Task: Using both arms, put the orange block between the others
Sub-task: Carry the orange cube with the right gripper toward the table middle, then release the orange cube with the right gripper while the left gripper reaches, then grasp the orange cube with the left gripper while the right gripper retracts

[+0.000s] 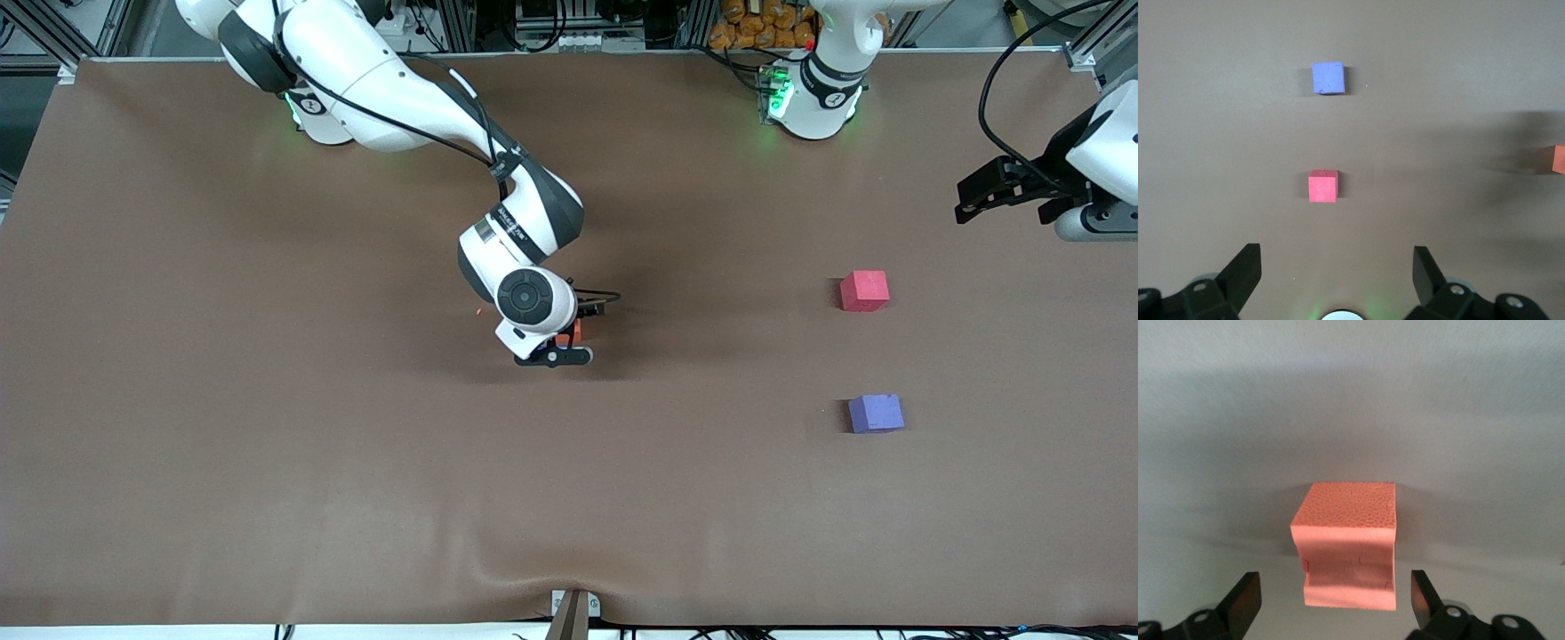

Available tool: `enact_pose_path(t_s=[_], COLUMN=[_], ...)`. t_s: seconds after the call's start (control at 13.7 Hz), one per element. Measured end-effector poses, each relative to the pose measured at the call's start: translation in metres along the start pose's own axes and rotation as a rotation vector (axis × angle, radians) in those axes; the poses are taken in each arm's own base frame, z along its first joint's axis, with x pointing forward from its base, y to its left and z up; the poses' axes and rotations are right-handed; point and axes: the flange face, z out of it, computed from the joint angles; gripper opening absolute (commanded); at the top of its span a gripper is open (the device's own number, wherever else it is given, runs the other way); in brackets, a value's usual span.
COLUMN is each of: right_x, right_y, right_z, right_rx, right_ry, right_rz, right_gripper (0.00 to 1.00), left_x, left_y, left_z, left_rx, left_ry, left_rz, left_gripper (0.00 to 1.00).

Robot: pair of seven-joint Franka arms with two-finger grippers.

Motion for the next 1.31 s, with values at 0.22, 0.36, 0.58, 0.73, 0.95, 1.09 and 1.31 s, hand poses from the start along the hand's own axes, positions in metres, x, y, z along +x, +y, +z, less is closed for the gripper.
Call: enact_pose_path(t_s=[0.22, 0.36, 0.58, 0.73, 0.95, 1.09, 1.31], right_x=[0.023, 0.039, 0.038, 0.02, -0.032, -0.069, -0.101], right_y=[0.046, 0.109, 0.225, 0.288, 0.345, 0.37, 0.4], right_z=[-0.082, -0.164, -0.262, -0.303, -0.357, -0.39, -0.416], right_rx=[0.012, 0.028, -0.015, -0.023, -0.033, -0.061, -0.08], right_ry=[0.016, 0.068, 0.154, 0.187, 0.198, 0.205, 0.202], right_rz=[0.039, -0.007, -0.034, -0.028, -0.025, -0.001, 0.035], right_gripper=[1.0, 1.0, 1.0, 1.0, 1.0, 1.0, 1.0], left_x=[0.004, 0.011, 0.02, 0.02, 0.02, 0.02, 0.008], left_y=[0.009, 0.025, 0.078, 0.13, 0.206, 0.247, 0.317], left_z=[0.005, 0.014, 0.035, 0.055, 0.088, 0.113, 0.156], left_rx=[-0.001, -0.002, -0.002, 0.044, 0.045, 0.031, 0.03], left_ry=[-0.001, -0.004, -0.008, -0.014, 0.004, 0.01, -0.02], left_rz=[0.005, -0.006, -0.005, 0.007, 0.015, 0.037, 0.025], left_gripper=[1.0, 1.0, 1.0, 1.0, 1.0, 1.0, 1.0])
